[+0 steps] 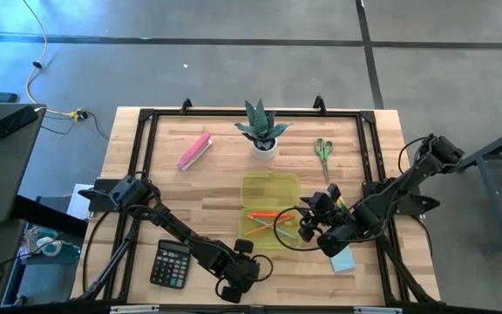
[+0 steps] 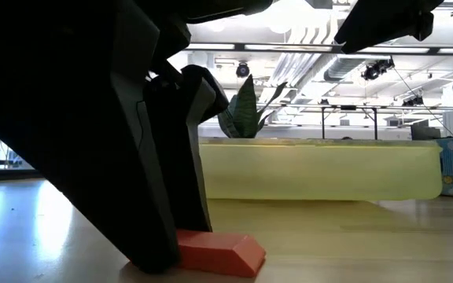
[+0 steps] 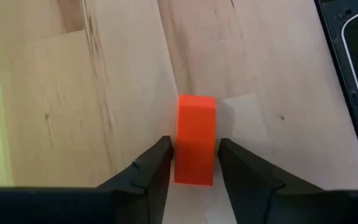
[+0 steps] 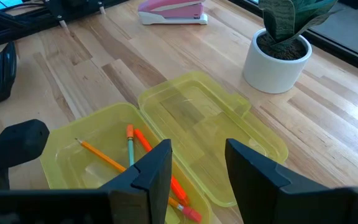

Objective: Pack school essentials
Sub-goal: Put the orange eraser into the supply box

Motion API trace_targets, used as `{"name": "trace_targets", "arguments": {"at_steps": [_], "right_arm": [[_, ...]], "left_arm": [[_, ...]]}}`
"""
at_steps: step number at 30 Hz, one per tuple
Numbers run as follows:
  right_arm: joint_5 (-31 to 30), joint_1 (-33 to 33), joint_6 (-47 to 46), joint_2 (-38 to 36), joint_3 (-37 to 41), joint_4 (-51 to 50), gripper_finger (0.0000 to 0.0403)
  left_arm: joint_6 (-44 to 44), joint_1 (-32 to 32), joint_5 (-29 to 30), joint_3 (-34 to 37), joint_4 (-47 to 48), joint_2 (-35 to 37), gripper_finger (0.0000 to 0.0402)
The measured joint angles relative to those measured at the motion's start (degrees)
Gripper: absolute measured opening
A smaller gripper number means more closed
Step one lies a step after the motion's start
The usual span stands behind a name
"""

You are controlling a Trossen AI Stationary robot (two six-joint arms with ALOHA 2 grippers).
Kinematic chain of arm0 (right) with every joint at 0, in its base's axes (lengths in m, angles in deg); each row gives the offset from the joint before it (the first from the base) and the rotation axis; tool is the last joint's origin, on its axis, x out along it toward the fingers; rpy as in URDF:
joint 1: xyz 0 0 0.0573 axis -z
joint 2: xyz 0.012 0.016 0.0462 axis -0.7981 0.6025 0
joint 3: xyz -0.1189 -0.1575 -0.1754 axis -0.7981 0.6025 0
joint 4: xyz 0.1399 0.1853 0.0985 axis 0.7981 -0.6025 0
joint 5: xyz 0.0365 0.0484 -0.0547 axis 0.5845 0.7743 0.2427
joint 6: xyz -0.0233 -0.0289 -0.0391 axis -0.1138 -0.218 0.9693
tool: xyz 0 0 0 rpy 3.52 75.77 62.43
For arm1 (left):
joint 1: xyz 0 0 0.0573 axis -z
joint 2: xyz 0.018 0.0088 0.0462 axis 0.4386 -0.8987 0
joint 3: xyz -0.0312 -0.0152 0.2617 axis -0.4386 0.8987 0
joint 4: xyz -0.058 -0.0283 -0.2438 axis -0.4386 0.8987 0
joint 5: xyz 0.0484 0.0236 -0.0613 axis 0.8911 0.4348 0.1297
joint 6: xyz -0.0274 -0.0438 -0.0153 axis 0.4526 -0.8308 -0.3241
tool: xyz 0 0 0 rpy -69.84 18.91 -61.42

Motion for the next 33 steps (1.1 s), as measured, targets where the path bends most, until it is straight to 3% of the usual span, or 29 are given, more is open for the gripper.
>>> {"name": "trace_targets", "arguments": {"at_steps": [13,22,33], "right_arm": [[0.0,0.0,0.0,0.0,0.0,0.0,0.014],[0.0,0.0,0.0,0.0,0.0,0.0,0.014],[0.0,0.0,0.0,0.0,0.0,0.0,0.014]], "left_arm": [[-0.3,1.5,2.0,0.0,1.2,0.0,0.0059],[0.0,2.0,2.8,0.1,0.5,0.2,0.0081],[1.1,2.9,4.4,-1.8,2.0,0.1,0.0075]]}}
